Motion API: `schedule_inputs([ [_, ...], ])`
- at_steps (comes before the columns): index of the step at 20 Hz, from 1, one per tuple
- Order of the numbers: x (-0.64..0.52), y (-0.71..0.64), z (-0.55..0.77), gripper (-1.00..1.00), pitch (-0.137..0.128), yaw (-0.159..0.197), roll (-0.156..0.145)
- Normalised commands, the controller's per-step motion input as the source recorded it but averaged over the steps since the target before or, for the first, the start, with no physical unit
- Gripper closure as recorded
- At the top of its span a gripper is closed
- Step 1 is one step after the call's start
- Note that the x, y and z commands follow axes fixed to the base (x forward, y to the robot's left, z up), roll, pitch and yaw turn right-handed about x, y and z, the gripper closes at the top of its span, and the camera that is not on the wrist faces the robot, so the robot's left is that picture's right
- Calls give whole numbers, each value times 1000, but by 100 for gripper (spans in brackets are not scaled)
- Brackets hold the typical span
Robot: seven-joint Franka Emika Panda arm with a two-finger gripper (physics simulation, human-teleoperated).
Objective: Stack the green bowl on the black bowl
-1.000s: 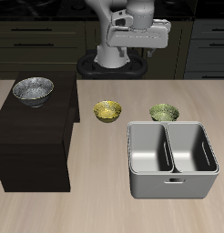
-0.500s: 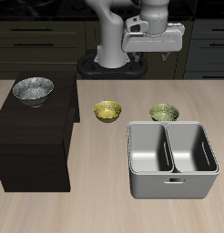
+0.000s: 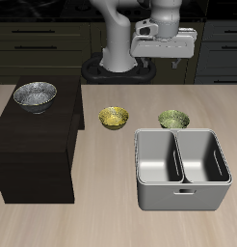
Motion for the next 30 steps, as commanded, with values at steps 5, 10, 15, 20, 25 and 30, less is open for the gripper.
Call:
schedule_inputs([
  [5,-51,53,-293,-100,-57,-13,-8],
  [10,-24,-20,-224,-100,-77,9,-17],
  [15,23,72,-414,-100,16,-14,30],
  [20,27,37,-375,-100,4,-25,2],
  [25,26,90,-376,-100,20,27,18],
  [30,5,26,-274,-100,6,9,2],
])
